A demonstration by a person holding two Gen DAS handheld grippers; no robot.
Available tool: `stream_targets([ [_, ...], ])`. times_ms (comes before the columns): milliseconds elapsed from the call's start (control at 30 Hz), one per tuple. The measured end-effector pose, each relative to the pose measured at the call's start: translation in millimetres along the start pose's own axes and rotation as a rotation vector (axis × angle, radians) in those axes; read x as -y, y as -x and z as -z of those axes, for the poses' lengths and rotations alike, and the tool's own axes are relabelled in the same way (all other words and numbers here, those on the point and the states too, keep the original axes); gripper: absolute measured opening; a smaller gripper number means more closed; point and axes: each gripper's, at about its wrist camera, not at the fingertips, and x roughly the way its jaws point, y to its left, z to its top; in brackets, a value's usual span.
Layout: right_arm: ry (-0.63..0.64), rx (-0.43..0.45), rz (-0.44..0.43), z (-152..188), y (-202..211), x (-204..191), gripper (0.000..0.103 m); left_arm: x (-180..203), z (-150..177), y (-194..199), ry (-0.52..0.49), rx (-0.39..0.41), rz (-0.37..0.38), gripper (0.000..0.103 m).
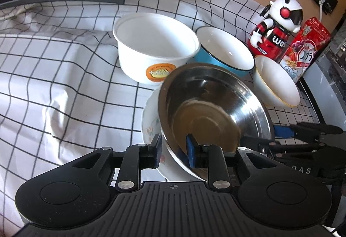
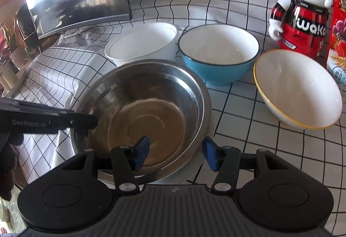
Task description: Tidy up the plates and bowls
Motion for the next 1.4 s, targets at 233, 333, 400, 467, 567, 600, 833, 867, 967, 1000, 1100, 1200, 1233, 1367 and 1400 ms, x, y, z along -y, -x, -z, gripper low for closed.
stream_targets([
  [233, 0.000, 0.028, 0.044, 3, 2, -5, 0.054, -9, -7, 9, 0.030, 0.042, 0.003, 0.025],
  [333, -0.004, 0.057, 0.073, 1, 6, -4, 0.054, -9, -10, 11, 0.026, 0.040, 0.042, 0.025],
  [400, -0.019, 0.060, 0.084, -1, 8, -2, 0.054, -6, -10, 9, -0.002, 0.032, 0.038, 0.026],
  [467, -0.041, 0.052, 0.082, -2, 8, 1, 0.054, -6, -10, 4, -0.006, 0.015, 0.045, 0.026],
  [567, -0.063, 0.040, 0.078, 0, 10, 1, 0.054, -6, -8, -2, -0.003, -0.004, 0.055, 0.026],
  [600, -0.066, 0.038, 0.078, 0, 11, 1, 0.054, -5, -8, -2, -0.010, -0.004, 0.053, 0.026],
  [833, -0.098, 0.144, 0.073, -27, 54, 10, 0.054, -1, -35, 30, -0.028, 0.093, -0.005, 0.026],
  [867, -0.096, 0.166, 0.075, -33, 63, 13, 0.054, -1, -42, 37, -0.007, 0.108, 0.027, 0.026],
  [967, -0.062, 0.242, 0.111, -55, 96, 25, 0.054, 9, -63, 54, 0.037, 0.145, 0.129, 0.026],
  [1000, -0.049, 0.272, 0.132, -63, 109, 32, 0.054, 15, -69, 59, 0.035, 0.159, 0.157, 0.026],
  [1100, -0.048, 0.351, 0.177, -86, 147, 55, 0.054, 43, -87, 73, 0.003, 0.203, 0.248, 0.026],
  [1200, -0.108, 0.460, 0.196, -111, 191, 82, 0.054, 75, -107, 88, -0.022, 0.263, 0.346, 0.026],
  [1233, -0.127, 0.498, 0.192, -118, 205, 90, 0.055, 86, -115, 93, -0.033, 0.290, 0.381, 0.026],
  [1367, -0.144, 0.586, 0.193, -132, 231, 118, 0.073, 128, -138, 89, -0.095, 0.315, 0.439, 0.026],
  [1400, -0.144, 0.578, 0.197, -131, 227, 124, 0.073, 137, -141, 81, -0.105, 0.298, 0.427, 0.026],
])
